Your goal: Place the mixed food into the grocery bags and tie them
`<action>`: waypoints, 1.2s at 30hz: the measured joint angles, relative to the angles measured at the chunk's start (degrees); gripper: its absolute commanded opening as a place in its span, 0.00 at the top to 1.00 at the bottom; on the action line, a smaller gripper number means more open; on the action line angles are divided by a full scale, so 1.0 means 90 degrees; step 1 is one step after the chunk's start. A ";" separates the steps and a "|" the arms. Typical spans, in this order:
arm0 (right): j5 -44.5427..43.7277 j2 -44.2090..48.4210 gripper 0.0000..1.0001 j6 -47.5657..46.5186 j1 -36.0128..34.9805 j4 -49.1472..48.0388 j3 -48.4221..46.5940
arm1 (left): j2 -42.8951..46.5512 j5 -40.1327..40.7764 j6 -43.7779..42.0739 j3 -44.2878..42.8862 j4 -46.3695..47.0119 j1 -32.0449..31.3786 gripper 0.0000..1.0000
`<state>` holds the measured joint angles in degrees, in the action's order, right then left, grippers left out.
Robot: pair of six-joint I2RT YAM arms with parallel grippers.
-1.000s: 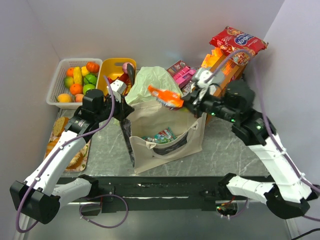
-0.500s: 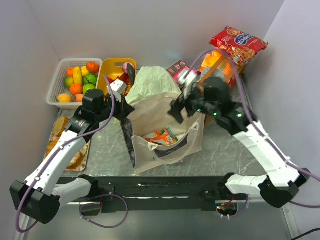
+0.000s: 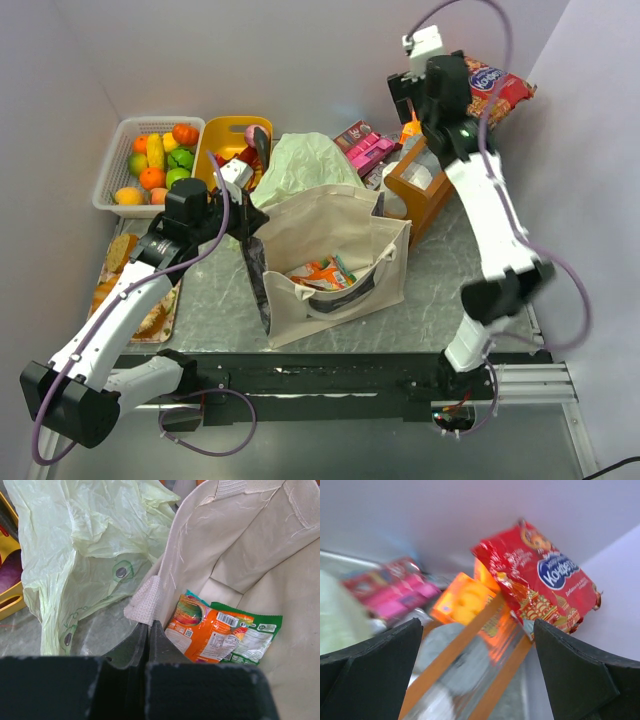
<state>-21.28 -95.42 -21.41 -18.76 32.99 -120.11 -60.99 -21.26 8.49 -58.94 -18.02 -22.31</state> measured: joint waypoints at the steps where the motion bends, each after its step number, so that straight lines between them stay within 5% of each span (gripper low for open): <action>1: -0.0085 -0.0384 0.00 -0.0141 0.0129 0.0002 -0.0177 | 0.0000 -0.0002 0.0000 0.0002 0.0002 0.0000 0.99; 9: -0.0194 -0.1940 0.00 -0.1010 0.0855 0.0092 -0.0542 | -0.0029 -0.0005 0.0000 0.0002 0.0017 0.0000 0.99; 33: -0.0124 -0.2169 0.01 -0.2368 0.1734 -0.1316 -0.0185 | -0.0170 0.0005 -0.0002 0.0002 0.0114 0.0000 0.99; 36: -0.0039 -0.2212 0.17 -0.2368 0.1775 -0.1384 -0.0189 | -0.0172 0.0007 -0.0002 0.0002 0.0117 0.0000 0.99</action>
<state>-21.63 -115.33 -42.72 -2.79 20.53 -121.82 -62.54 -21.19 8.47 -58.92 -16.97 -22.31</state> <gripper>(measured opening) 0.988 0.041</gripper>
